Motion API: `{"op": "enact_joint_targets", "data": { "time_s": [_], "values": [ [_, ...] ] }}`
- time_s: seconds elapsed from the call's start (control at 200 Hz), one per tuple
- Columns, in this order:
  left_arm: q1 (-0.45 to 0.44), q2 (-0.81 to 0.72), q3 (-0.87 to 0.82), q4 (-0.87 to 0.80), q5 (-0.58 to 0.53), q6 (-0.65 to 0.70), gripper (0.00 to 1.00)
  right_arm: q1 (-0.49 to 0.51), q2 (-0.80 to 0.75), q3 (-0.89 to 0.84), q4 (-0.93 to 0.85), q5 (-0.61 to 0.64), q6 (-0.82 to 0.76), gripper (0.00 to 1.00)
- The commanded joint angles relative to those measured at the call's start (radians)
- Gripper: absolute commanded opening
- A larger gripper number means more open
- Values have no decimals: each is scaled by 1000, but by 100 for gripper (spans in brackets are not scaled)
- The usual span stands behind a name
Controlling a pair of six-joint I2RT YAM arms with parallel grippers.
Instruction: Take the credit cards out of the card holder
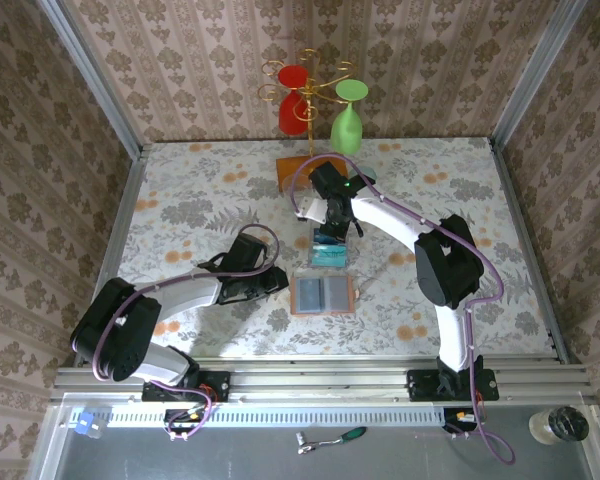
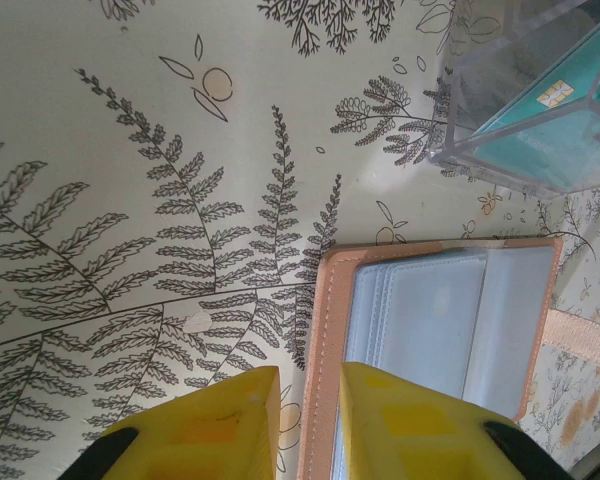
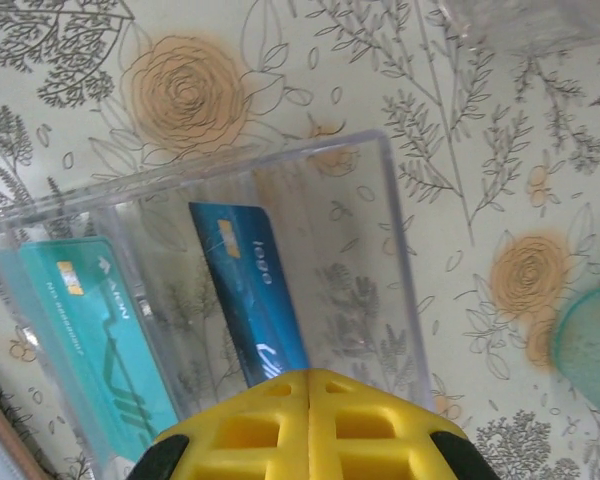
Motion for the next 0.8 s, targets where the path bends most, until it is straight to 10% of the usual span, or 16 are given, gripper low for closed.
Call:
{"op": "enact_joint_targets", "data": {
  "time_s": [0.0,0.795],
  "values": [
    [-6,13,-5,-2,12,-3,23,-1,-23,25,28,54,5,4],
    [-6,22,-12,6,15,-8,23,-1,38,-18,32,41,-17,11]
  ]
}}
